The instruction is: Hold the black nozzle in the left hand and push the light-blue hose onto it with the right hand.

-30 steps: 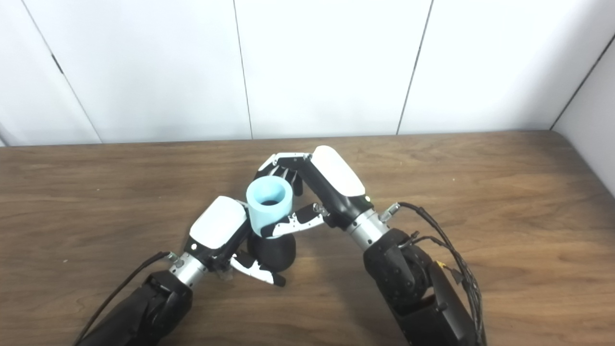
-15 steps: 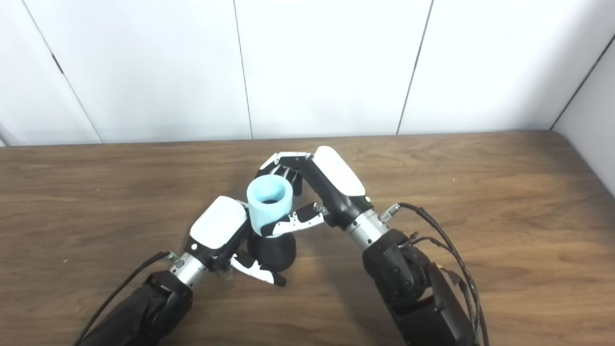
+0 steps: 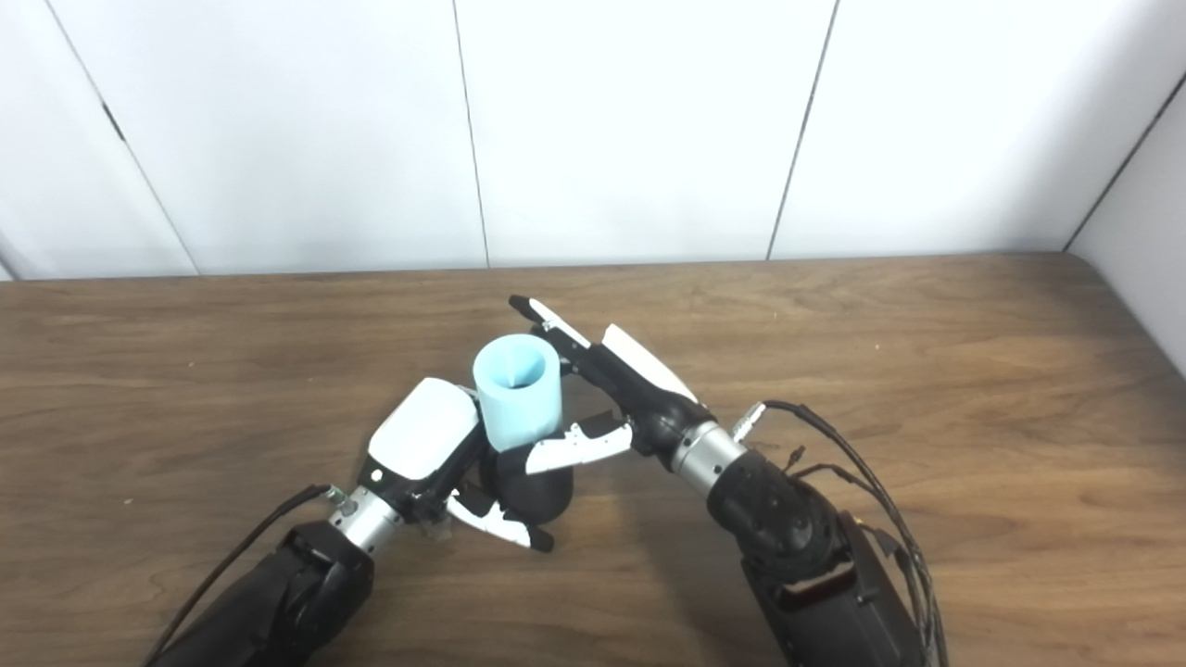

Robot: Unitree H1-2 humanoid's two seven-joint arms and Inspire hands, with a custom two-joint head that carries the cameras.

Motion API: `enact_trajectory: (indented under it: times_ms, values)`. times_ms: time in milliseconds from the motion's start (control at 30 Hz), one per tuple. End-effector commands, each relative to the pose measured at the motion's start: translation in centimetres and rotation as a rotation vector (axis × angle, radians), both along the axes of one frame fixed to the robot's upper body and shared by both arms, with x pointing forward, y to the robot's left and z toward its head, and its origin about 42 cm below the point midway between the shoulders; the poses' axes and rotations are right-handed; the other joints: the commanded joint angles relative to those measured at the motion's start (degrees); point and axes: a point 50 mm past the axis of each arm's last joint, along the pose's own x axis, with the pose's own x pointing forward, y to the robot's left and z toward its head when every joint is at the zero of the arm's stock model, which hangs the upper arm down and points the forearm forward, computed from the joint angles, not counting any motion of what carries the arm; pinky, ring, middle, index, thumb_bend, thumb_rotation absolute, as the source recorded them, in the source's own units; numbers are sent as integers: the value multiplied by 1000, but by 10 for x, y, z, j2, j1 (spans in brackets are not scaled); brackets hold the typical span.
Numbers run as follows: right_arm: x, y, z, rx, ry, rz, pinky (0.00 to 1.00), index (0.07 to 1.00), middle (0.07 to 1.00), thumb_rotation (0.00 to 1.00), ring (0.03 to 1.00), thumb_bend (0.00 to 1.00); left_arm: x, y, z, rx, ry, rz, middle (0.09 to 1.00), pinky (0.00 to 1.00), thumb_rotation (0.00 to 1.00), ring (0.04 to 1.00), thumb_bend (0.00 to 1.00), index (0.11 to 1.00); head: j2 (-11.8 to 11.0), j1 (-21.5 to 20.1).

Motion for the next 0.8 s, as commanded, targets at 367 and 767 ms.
enact_trajectory:
  times_ms: [367,767]
  values:
    - [4,-10,31,201,-175,-39,935,1000,1000,635,1000,1000,-55,-12,-68,113,232,-69,455,565,0,463,504,514,-2,-2]
    - [-7,-31,64,143,-477,-104,1000,1000,1000,748,1000,1000,-54,-12,-69,107,245,-66,466,576,0,471,505,498,-3,-3]
